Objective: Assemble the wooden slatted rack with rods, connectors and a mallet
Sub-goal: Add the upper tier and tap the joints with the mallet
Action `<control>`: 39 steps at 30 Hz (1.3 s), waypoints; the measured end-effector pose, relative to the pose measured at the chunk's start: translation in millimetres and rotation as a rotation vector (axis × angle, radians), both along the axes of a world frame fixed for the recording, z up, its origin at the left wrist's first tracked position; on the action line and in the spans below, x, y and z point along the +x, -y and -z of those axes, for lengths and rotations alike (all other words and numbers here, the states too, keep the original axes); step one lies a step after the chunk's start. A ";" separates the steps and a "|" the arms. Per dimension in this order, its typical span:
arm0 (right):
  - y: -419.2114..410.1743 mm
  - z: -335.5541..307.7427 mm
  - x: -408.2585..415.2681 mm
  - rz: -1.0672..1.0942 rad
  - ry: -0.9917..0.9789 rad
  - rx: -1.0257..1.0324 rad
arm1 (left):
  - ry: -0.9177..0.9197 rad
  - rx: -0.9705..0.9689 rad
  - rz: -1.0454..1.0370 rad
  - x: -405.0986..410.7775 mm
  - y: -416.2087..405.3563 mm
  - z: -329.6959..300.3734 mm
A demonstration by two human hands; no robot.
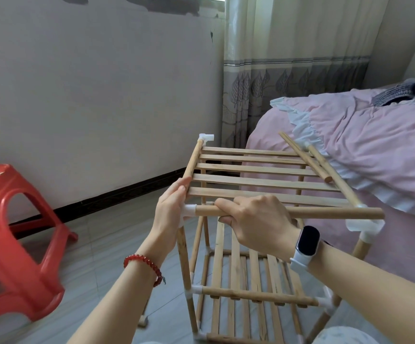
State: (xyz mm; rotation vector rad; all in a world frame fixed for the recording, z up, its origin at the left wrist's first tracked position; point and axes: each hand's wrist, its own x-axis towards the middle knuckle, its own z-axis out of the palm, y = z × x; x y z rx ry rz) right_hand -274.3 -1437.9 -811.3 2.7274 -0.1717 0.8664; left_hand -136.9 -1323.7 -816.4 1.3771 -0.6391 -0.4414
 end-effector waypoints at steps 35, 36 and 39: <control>108.8 17.0 -132.7 0.014 0.613 1.700 | 1.661 0.514 0.269 -144.9 112.3 -20.0; 111.0 18.2 -133.6 0.004 0.599 1.693 | 1.676 0.538 0.286 -147.9 110.8 -18.4; 113.3 17.3 -138.8 -0.042 0.577 1.702 | 1.669 0.577 0.300 -155.4 108.8 -14.6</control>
